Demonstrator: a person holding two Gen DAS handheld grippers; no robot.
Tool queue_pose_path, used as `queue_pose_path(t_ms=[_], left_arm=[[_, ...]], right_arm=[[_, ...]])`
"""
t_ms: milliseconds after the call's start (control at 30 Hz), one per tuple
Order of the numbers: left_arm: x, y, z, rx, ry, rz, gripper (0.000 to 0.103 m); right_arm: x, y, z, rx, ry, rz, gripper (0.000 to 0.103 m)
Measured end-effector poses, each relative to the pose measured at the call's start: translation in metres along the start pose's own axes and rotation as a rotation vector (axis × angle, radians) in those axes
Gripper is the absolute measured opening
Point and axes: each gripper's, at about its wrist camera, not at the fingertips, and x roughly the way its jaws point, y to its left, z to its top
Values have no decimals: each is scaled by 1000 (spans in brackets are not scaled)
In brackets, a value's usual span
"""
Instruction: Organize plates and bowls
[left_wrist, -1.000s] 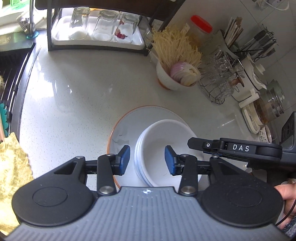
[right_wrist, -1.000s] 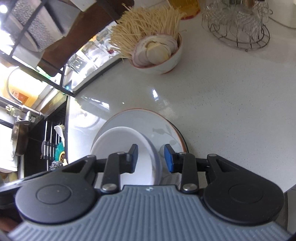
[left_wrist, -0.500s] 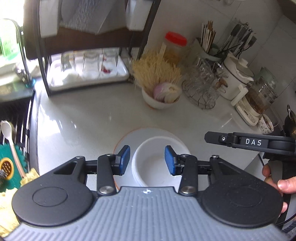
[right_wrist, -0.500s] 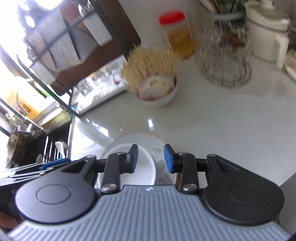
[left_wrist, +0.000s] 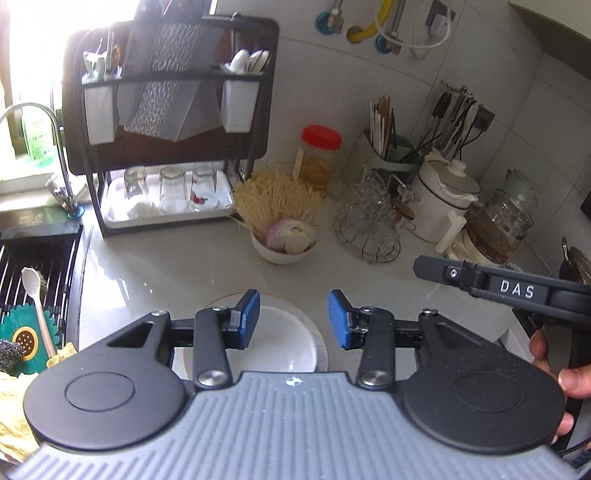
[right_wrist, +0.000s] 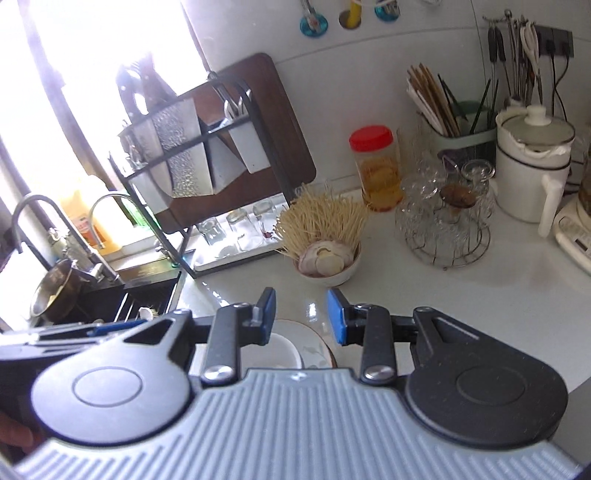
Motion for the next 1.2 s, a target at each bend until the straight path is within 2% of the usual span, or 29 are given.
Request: queue_pose_path(t_ms=[300,833,1200], left_arm=[[-25,-43,-21,-40,-46,59,47],[-57,-97,-70,-103,-68,164,51],[-64,-123,-97,-112,-61,222,51]], right_arm=[[-36,-17,-19,-101,-27,27,35],[-84,-55,-39,-145,-36,64,35],[-93,-75,-57,-157,-7,104,35]])
